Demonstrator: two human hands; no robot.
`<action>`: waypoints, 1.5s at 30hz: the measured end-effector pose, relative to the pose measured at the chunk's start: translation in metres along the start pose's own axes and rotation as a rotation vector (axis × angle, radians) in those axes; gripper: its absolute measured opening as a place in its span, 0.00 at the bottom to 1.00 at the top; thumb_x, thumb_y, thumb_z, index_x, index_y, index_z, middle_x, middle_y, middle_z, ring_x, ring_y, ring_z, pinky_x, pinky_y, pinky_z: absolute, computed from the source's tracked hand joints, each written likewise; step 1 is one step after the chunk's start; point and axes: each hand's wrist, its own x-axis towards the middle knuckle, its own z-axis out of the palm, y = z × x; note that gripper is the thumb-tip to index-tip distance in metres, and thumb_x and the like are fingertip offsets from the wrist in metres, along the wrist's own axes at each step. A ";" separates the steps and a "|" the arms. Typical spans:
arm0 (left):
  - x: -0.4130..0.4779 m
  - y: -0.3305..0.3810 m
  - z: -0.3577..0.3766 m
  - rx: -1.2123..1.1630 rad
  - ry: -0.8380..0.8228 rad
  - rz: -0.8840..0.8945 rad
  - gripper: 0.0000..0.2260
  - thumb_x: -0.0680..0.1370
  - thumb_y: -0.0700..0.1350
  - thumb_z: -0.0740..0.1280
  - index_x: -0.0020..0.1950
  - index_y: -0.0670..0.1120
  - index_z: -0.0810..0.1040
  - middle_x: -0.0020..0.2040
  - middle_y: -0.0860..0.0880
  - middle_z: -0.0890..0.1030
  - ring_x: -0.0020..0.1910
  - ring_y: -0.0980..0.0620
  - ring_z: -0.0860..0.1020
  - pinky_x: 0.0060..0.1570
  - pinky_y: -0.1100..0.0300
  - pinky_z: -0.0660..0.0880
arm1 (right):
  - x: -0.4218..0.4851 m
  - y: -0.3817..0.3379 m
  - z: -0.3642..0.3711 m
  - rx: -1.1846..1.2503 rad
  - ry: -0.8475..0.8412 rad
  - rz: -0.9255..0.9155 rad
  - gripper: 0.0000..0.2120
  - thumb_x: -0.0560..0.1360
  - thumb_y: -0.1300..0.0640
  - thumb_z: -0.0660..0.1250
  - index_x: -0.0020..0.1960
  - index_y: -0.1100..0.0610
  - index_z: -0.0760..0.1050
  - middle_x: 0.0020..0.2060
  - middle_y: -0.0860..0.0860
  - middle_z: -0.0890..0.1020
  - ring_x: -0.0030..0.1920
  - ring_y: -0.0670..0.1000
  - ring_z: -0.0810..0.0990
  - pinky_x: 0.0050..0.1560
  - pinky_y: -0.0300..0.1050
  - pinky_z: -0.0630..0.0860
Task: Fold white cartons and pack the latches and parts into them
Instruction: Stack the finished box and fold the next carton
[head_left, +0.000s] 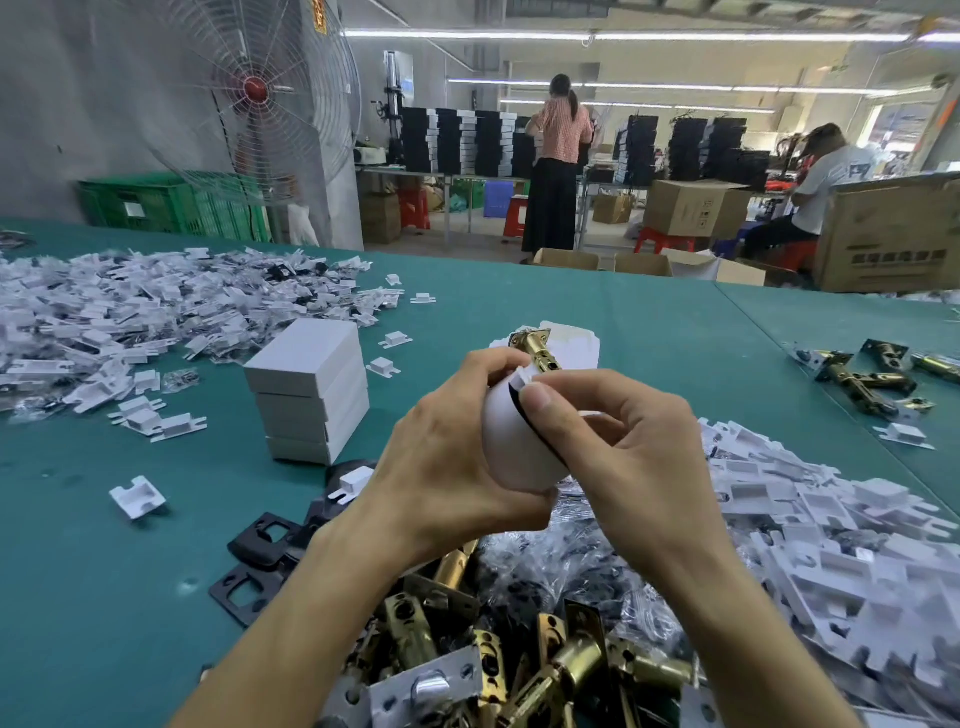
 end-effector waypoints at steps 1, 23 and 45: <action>0.000 0.000 0.000 0.007 0.000 0.001 0.37 0.58 0.52 0.77 0.64 0.63 0.67 0.49 0.57 0.81 0.44 0.52 0.82 0.39 0.50 0.81 | 0.000 -0.002 0.000 0.014 -0.009 0.016 0.10 0.72 0.45 0.72 0.48 0.49 0.85 0.41 0.45 0.87 0.42 0.46 0.86 0.43 0.46 0.83; -0.002 0.002 0.001 0.020 -0.024 0.054 0.40 0.60 0.52 0.75 0.72 0.55 0.68 0.55 0.58 0.77 0.47 0.54 0.79 0.43 0.50 0.79 | 0.002 0.004 -0.005 0.140 -0.054 0.015 0.03 0.71 0.59 0.75 0.40 0.53 0.83 0.40 0.49 0.87 0.41 0.48 0.87 0.42 0.42 0.82; -0.001 -0.006 -0.006 -0.181 -0.010 0.066 0.33 0.63 0.44 0.77 0.60 0.64 0.66 0.47 0.64 0.72 0.38 0.59 0.75 0.31 0.67 0.74 | 0.007 0.008 -0.016 0.303 -0.202 -0.018 0.14 0.64 0.57 0.75 0.50 0.56 0.85 0.44 0.52 0.87 0.44 0.48 0.85 0.47 0.38 0.80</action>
